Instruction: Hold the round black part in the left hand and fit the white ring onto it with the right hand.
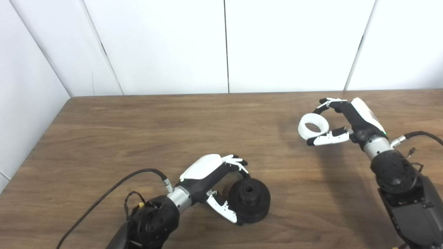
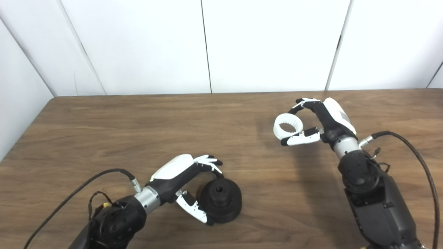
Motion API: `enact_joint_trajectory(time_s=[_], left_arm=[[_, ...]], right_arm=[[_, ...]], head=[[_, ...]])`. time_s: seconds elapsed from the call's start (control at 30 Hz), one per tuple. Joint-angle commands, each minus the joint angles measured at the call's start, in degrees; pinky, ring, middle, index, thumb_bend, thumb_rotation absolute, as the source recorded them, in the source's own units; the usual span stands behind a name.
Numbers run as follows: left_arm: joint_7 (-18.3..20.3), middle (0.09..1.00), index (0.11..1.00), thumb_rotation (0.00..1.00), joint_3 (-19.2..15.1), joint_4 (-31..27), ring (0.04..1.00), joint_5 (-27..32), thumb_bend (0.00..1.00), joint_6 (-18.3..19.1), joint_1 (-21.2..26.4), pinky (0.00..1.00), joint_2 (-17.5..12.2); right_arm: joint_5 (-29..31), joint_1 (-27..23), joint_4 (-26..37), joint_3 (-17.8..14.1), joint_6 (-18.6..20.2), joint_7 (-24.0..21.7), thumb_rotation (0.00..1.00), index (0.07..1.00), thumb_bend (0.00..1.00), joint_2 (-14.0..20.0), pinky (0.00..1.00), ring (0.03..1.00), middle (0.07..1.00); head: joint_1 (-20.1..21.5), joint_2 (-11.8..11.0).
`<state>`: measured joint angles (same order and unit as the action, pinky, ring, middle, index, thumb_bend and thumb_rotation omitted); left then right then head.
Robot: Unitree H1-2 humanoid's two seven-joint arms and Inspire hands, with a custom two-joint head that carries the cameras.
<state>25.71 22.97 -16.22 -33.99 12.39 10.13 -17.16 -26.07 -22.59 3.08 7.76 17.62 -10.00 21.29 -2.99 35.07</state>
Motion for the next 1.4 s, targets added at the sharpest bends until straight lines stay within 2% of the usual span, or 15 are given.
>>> enact_joint_trajectory(time_s=[0.0, 0.17, 0.47, 0.7, 0.77, 0.97, 1.37], left_arm=[[0.4, 0.904, 0.593, 0.24, 0.1, 0.5, 0.970, 0.0, 0.91, -0.3, 1.0, 0.87, -0.2], [0.1, 0.902, 0.590, 0.24, 0.1, 0.6, 0.968, -0.1, 0.91, -0.2, 0.8, 0.87, 0.0], [0.1, 0.901, 0.591, 0.24, 0.1, 1.1, 0.967, -0.2, 0.91, -0.6, 1.0, 0.87, -0.2], [-0.7, 0.893, 0.587, 0.23, 0.0, 1.3, 0.961, -0.4, 0.92, -1.1, 0.9, 0.88, 0.0], [-0.9, 0.891, 0.583, 0.24, 0.1, 1.4, 0.961, -0.7, 0.92, -1.1, 0.9, 0.92, 0.0], [-1.3, 0.887, 0.578, 0.25, 0.5, 1.5, 0.960, -1.7, 0.93, -1.7, 1.0, 1.00, -0.1], [-1.4, 0.885, 0.574, 0.26, 1.0, 1.6, 0.959, -2.3, 0.94, -1.7, 1.3, 1.00, -0.3]], right_arm=[[0.5, -1.5, 3.8, -0.7, 0.6, -0.9, 0.16, 0.491, 0.52, 0.9, 0.91, 0.940, 0.852], [0.6, 0.0, 7.2, -0.5, 1.2, -2.4, 0.15, 0.491, 0.52, 0.9, 0.94, 0.947, 0.851], [0.8, 3.4, 14.3, 0.3, 1.2, -4.5, 0.16, 0.491, 0.52, 0.3, 0.90, 0.940, 0.851], [0.5, 5.8, 20.5, 1.8, 3.2, -7.6, 0.16, 0.491, 0.52, -0.3, 0.89, 0.942, 0.856], [0.6, 6.5, 21.9, 2.1, 3.9, -8.5, 0.16, 0.491, 0.52, -0.3, 0.89, 0.942, 0.859], [0.7, 8.4, 24.9, 3.2, 4.3, -9.9, 0.16, 0.491, 0.52, -0.8, 0.87, 0.942, 0.865], [-0.3, 9.4, 28.0, 6.4, 5.4, -12.1, 0.16, 0.491, 0.52, -2.7, 0.88, 0.953, 0.870]], head=[[-0.1, 0.0], [-0.1, 0.1], [-0.1, 0.2], [-0.1, 0.2], [0.0, 0.2], [0.0, 0.1], [0.0, 0.3]])
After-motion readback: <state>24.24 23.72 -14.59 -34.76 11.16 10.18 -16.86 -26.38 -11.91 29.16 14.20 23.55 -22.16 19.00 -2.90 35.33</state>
